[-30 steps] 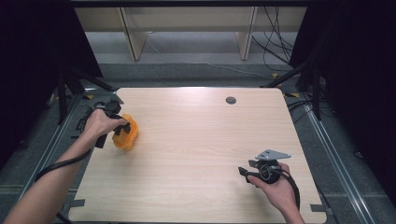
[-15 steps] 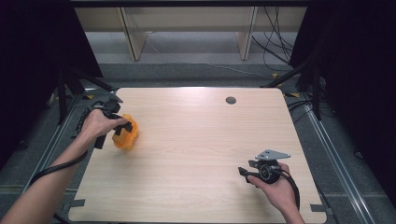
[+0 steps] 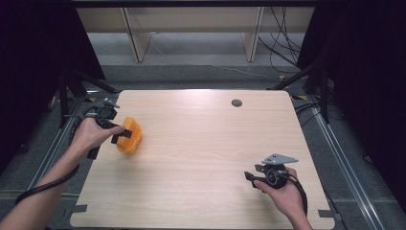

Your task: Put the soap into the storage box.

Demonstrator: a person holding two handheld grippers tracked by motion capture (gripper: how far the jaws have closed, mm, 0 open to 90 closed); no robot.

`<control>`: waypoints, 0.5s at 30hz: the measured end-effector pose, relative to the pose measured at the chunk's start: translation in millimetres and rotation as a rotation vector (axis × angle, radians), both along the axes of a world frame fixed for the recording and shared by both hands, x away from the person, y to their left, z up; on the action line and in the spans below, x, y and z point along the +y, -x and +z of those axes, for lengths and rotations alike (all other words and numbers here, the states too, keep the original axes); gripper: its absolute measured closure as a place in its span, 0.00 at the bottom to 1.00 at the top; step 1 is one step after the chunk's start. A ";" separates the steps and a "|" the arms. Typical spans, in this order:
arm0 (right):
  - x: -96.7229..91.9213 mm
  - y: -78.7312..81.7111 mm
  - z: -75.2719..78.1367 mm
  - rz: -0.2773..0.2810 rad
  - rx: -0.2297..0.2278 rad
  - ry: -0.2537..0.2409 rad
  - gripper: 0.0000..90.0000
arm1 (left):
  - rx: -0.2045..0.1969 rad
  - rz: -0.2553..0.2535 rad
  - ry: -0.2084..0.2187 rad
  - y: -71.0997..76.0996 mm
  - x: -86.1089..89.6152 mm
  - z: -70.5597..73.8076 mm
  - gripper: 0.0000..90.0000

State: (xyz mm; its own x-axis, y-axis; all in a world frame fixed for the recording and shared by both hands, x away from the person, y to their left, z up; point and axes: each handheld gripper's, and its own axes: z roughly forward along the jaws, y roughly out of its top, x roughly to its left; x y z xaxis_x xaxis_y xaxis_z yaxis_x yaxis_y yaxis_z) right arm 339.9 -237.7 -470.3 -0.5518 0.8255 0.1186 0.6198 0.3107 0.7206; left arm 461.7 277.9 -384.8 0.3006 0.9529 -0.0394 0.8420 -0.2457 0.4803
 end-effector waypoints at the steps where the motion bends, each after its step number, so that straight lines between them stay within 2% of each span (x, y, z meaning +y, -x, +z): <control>1: 0.1 0.0 -0.1 0.002 -0.001 0.002 0.52 | -0.025 -0.004 0.010 5.0 0.3 1.0 0.28; 3: 0.1 -0.1 -0.6 0.006 -0.009 0.011 0.52 | -0.031 -0.014 0.002 11.4 1.5 3.8 0.27; 4: 0.4 0.4 -0.2 0.003 -0.005 0.009 0.52 | -0.043 -0.020 0.013 18.2 3.3 5.3 0.27; 6: 0.2 0.2 -0.5 0.006 -0.010 0.012 0.52 | -0.056 -0.016 0.020 22.8 4.3 5.1 0.27; 7: 0.2 0.5 -0.4 0.005 -0.012 0.010 0.51 | -0.074 -0.015 0.027 27.8 5.1 3.9 0.27; 10: 0.7 0.9 0.2 -0.005 0.005 0.001 0.52 | -0.092 -0.015 0.031 39.5 6.8 0.4 0.27; 15: 0.6 0.7 -0.6 0.006 -0.015 0.007 0.51 | -0.157 -0.004 0.049 62.6 7.1 -8.3 0.27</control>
